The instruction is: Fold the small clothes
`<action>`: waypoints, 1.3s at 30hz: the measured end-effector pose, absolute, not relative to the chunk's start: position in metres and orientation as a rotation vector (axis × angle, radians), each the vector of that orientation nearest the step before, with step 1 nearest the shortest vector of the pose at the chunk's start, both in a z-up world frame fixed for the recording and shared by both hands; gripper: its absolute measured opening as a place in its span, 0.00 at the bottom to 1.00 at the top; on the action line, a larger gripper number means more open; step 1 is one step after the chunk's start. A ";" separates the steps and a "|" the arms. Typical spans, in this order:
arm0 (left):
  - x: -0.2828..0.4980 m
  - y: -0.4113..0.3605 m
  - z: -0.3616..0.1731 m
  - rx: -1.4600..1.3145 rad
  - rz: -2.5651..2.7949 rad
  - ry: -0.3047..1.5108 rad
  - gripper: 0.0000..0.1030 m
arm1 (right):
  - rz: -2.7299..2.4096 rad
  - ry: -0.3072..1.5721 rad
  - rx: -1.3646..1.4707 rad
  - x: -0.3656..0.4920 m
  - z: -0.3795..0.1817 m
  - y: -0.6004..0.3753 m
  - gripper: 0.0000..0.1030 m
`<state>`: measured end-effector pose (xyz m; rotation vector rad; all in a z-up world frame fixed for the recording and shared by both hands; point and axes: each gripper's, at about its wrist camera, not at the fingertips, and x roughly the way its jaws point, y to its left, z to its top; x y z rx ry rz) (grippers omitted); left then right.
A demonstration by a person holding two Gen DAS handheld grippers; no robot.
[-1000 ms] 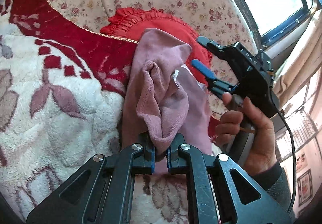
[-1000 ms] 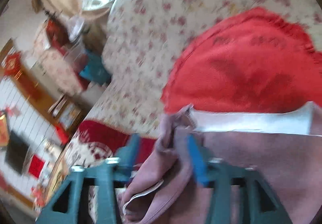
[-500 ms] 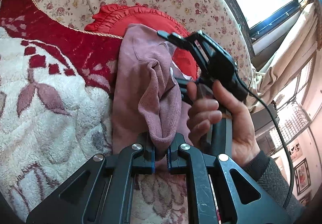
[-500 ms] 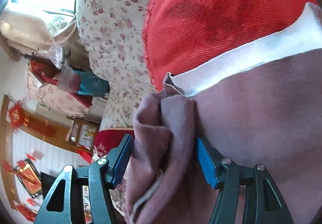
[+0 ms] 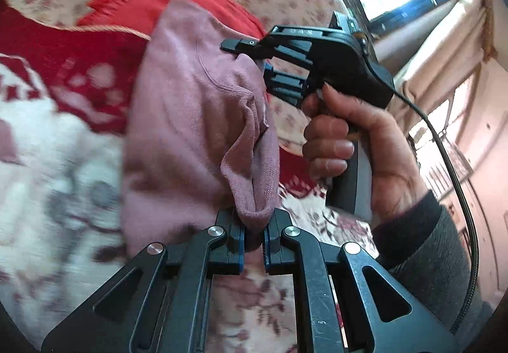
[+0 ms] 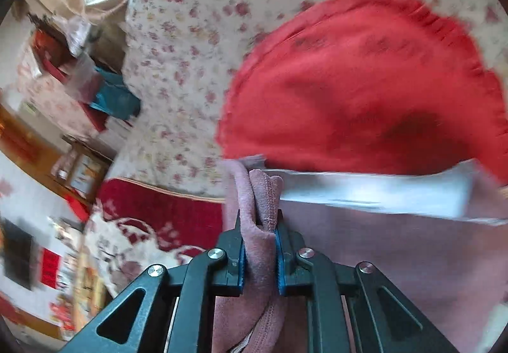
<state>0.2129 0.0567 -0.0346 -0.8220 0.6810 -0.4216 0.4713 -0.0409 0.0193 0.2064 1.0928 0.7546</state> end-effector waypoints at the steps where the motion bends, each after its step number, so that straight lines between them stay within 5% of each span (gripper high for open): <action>1: 0.218 0.047 -0.036 -0.833 -0.442 0.695 0.06 | 0.734 1.093 0.197 0.474 0.021 -0.053 0.13; 20: 0.264 -0.084 -0.072 -0.760 -0.500 0.862 0.08 | 0.606 1.079 0.171 0.493 -0.027 -0.206 0.13; 22: 0.265 -0.089 -0.073 -0.738 -0.504 0.875 0.36 | 0.612 1.038 0.144 0.492 -0.031 -0.208 0.14; 25: 0.258 -0.104 -0.067 -0.699 -0.587 0.886 0.57 | 0.552 0.995 0.168 0.489 -0.031 -0.222 0.19; 34: 0.212 -0.033 -0.046 -0.550 -0.488 0.896 0.58 | 0.613 0.878 0.157 0.407 0.015 -0.257 0.22; 39: 0.209 0.035 -0.054 -0.593 -0.298 0.847 0.60 | 0.875 0.939 0.069 0.338 -0.006 -0.225 0.22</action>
